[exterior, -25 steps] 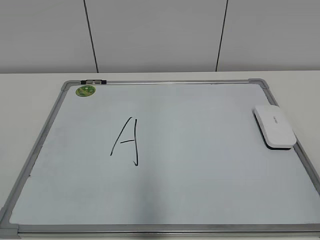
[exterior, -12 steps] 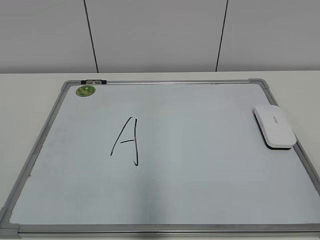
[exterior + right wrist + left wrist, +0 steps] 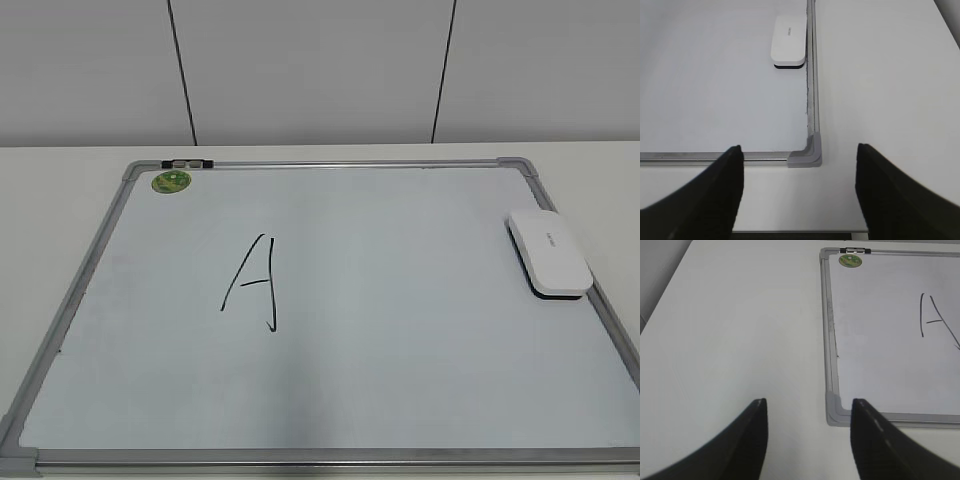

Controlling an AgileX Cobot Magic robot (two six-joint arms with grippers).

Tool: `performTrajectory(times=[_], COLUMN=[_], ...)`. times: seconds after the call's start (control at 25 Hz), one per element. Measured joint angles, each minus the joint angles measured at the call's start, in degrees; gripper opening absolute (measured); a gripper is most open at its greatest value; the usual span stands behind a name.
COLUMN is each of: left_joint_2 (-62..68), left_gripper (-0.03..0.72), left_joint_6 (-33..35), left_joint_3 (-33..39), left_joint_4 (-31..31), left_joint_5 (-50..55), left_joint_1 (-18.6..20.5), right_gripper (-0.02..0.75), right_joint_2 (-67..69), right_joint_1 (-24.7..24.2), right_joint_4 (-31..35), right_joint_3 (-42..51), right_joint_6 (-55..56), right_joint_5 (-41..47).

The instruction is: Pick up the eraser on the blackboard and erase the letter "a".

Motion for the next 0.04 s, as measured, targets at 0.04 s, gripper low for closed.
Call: performTrajectory(times=[0.04], left_joint_2=[0.0], left_gripper=[0.389], left_joint_6=[0.0], left_joint_3=[0.0], left_joint_4=[0.0], left_joint_5=[0.0], left_joint_1=[0.0], right_gripper=[0.519], right_joint_2=[0.0], right_joint_1=[0.0], right_joint_4=[0.0], right_joint_3=[0.0], right_joint_6=[0.0], right_joint_5=[0.0])
